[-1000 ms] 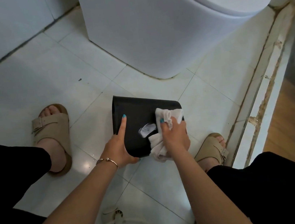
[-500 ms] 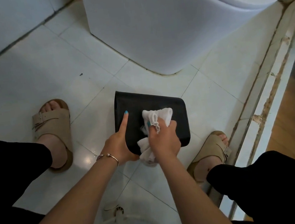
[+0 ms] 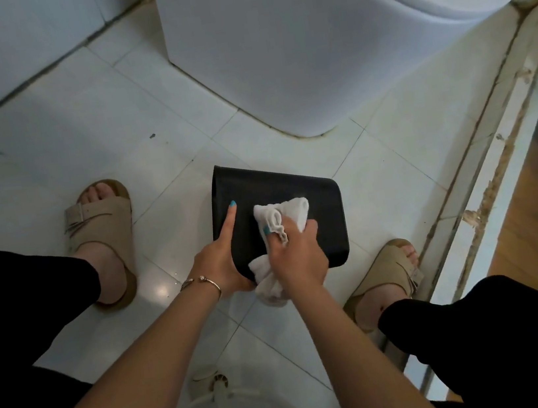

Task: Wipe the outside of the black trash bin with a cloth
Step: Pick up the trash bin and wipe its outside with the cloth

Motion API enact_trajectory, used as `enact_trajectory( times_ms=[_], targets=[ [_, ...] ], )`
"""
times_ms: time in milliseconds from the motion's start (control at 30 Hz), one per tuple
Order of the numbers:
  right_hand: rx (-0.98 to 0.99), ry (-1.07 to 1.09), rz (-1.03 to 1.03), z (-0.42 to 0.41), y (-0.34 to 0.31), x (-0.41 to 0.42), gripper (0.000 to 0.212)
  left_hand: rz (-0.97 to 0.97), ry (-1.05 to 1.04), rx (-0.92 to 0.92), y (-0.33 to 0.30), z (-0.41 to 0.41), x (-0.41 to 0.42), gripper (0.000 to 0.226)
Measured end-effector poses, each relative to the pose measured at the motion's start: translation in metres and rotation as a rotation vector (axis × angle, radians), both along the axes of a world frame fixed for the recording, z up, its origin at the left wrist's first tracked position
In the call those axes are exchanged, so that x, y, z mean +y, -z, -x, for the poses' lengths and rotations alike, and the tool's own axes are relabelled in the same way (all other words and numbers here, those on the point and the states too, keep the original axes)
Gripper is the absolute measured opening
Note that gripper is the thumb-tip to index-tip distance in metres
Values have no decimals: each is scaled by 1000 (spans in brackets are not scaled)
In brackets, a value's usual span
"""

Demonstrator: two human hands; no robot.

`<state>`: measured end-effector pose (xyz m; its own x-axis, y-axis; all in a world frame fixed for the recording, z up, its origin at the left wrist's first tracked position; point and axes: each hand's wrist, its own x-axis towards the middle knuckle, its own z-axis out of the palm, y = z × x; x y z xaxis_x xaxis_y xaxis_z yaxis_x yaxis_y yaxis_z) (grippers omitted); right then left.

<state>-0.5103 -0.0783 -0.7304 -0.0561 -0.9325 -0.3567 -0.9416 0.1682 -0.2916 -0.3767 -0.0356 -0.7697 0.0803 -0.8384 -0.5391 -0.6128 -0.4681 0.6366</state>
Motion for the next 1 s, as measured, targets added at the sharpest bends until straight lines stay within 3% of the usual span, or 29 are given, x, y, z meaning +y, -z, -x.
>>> enact_trajectory(
  times_ms=[100,233,333,467,567,733,833,900,1000],
  targets=[
    [9,-78,-34,23,0,-16,31,-16,-8,-10,-4,-1,-1,147],
    [58,201,-26,50,3,-30,37,-9,15,-9,-4,0,-3,148],
    [34,292,-16,22,4,-16,37,-7,-4,1,-1,1,-2,146],
    [-34,-20,-19,-22,1,14,37,13,13,-41,3,-1,-1,132],
    [-12,-76,-34,-10,0,3,32,0,25,-31,1,-3,-2,141],
    [72,236,-31,48,5,-22,34,-6,16,-21,-2,-2,-4,150],
    [85,344,-3,40,6,-20,31,1,4,-20,0,1,-3,148],
    [55,287,-18,8,3,-6,35,1,-10,-11,0,2,-3,142],
    [-23,-28,-14,-31,-1,21,41,6,-22,-25,1,-2,-1,125]
  ],
)
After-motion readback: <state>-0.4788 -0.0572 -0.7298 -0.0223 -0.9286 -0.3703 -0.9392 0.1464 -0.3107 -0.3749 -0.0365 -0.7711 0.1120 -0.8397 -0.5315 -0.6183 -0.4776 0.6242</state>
